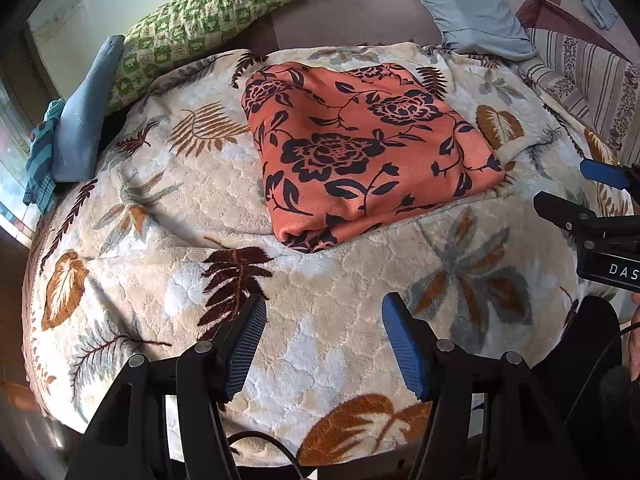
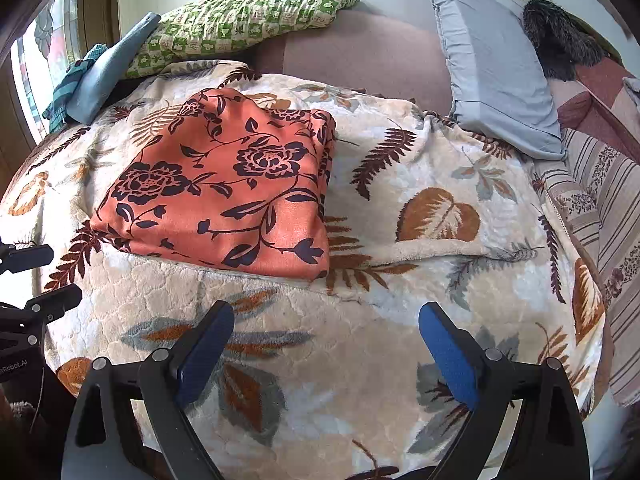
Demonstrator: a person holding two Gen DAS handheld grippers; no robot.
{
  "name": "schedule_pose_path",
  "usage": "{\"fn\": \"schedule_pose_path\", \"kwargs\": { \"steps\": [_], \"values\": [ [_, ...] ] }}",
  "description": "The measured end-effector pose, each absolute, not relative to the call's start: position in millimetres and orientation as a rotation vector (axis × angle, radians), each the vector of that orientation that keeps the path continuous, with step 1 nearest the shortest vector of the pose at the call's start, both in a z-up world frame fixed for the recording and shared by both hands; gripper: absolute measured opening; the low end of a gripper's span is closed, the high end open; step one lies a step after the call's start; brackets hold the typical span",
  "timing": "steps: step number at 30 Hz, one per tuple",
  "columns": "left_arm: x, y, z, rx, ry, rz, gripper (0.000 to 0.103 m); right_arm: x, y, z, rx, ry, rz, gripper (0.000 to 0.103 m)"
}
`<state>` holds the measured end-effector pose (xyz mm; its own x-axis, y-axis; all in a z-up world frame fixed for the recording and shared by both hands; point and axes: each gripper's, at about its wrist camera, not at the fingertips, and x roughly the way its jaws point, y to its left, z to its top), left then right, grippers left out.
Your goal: Fold small clothes
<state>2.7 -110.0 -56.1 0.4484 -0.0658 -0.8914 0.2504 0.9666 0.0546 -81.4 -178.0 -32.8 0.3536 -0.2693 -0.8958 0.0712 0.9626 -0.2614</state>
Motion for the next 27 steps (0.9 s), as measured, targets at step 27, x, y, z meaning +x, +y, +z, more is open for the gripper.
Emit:
{"fn": "schedule_pose_path", "kwargs": {
  "steps": [27],
  "values": [
    [-3.0,-112.2,-50.1,0.187,1.083,-0.213,0.060,-83.8,-175.4,-35.5,-0.197,1.204,-0.221,0.094]
  ]
}}
